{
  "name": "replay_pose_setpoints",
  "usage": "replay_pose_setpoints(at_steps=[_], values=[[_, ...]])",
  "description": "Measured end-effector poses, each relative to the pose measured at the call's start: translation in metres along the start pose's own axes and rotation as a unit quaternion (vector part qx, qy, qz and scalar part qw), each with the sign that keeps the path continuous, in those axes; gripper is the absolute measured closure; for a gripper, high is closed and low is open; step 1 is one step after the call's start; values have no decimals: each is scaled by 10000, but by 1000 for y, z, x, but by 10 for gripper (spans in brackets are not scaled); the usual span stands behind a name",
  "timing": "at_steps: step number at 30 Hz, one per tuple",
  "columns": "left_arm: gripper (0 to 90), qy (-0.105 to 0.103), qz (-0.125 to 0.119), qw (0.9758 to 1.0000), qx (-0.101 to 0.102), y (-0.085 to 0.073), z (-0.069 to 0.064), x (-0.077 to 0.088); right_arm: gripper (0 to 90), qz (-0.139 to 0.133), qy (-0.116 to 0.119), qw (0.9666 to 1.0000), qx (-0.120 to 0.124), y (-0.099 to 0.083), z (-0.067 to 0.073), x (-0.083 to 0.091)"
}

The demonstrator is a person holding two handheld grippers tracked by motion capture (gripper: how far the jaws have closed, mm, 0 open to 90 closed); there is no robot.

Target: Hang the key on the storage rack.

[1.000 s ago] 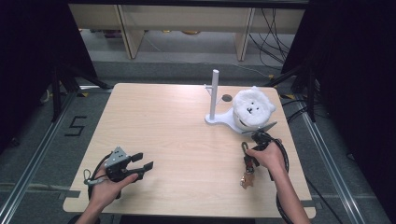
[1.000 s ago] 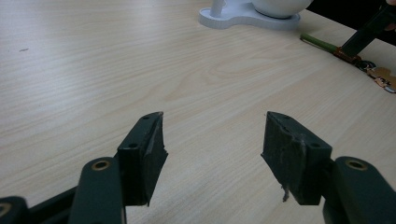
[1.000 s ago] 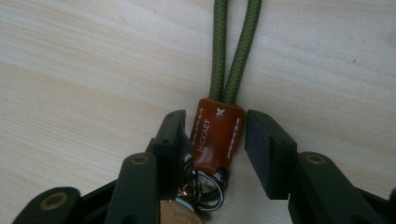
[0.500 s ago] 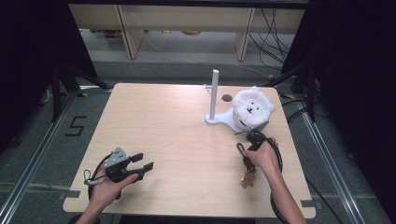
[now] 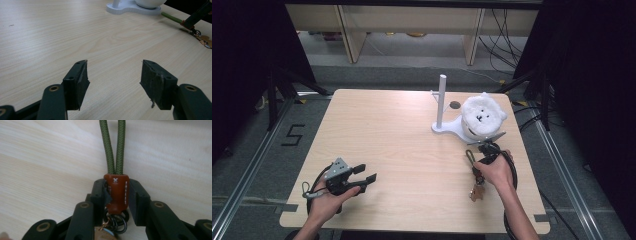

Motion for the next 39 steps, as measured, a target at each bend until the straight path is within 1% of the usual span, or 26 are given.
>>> replay_pose_setpoints(at_steps=[1, 2, 3, 4, 5, 7, 9, 10, 11, 12, 16, 17, 18, 20, 21, 23, 25, 26, 27, 29, 31, 32, 33, 34, 38, 39], values=[[381, 0, 0, 10000, 0, 0, 0, 0, 692, 0, 0, 10000, 0, 0, 0, 0], [381, -43, -56, 10000, 43, 1, -1, 0, 692, -369, 142, 9992, 100, -2, 5, 6], [381, -43, -56, 10000, 43, 1, -1, 0, 692, -369, 142, 9992, 100, -2, 5, 6], [382, -75, -82, 9999, 41, 4, -1, -1, 692, -849, 399, 9955, 156, -6, 15, 12], [383, -84, -103, 9999, 53, 6, -3, -1, 692, -961, 376, 9945, 159, -7, 16, 13], [384, -140, -160, 9998, 61, 8, -4, -2, 692, -1418, 581, 9871, 471, -9, 21, 17], [384, -153, -177, 9997, 71, 13, -7, -3, 692, -1454, 562, 9864, 526, -10, 23, 20], [385, -232, -249, 9994, 106, 17, -11, -4, 692, -1925, 713, 9757, 762, -10, 26, 22], [385, -232, -249, 9994, 106, 17, -11, -4, 692, -1925, 713, 9757, 762, -10, 26, 22], [385, -277, -293, 9991, 112, 21, -14, -5, 692, -2424, 833, 9624, 895, -9, 32, 26], [384, -373, -375, 9986, 96, 29, -20, -11, 691, -2932, 1014, 9466, 879, -10, 42, 32], [384, -373, -375, 9986, 96, 29, -20, -11, 691, -2932, 1014, 9466, 879, -10, 42, 32], [384, -408, -429, 9982, 100, 33, -23, -12, 691, -3194, 1111, 9369, 886, -10, 46, 35], [386, -403, -467, 9981, 71, 36, -23, -13, 691, -3282, 1100, 9340, 879, -10, 47, 35], [389, -415, -511, 9978, 49, 38, -24, -13, 691, -3483, 1112, 9262, 913, -10, 48, 36], [391, -412, -526, 9978, 31, 40, -24, -13, 691, -3495, 1098, 9262, 893, -11, 49, 38], [391, -381, -561, 9977, 13, 42, -23, -12, 691, -3720, 1148, 9162, 944, -9, 51, 39], [392, -357, -565, 9978, 20, 43, -22, -11, 691, -3711, 1227, 9170, 792, -12, 55, 41], [394, -410, -656, 9970, 43, 45, -22, -12, 691, -3839, 1252, 9101, 928, -10, 56, 42], [396, -415, -647, 9970, 51, 47, -24, -12, 691, -3961, 1270, 9037, 1017, -10, 60, 42], [400, -439, -644, 9969, 43, 49, -25, -13, 691, -3958, 1319, 9039, 946, -11, 64, 43], [404, -578, -679, 9960, 92, 55, -30, -15, 691, -4025, 1321, 9005, 981, -13, 71, 44], [408, -578, -679, 9960, 92, 55, -30, -15, 691, -4025, 1321, 9005, 981, -13, 71, 44], [413, -757, -710, 9944, 179, 61, -36, -18, 691, -4171, 1381, 8909, 1148, -11, 79, 45], [435, -936, -757, 9926, 136, 73, -44, -25, 691, -4203, 1530, 8867, 1170, -12, 94, 46], [444, -994, -779, 9920, 77, 80, -50, -29, 692, -4244, 1523, 8828, 1316, -11, 100, 46]])
Point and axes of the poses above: each handheld gripper's, and its own axes: x roughly backward along the jaws, y roughly out of its top, z roughly to its left, the point moved 5 cm from there along -x, roughly forward along the jaws, and after that the axes turned 2 degrees about -z, right-handed, at the moved point
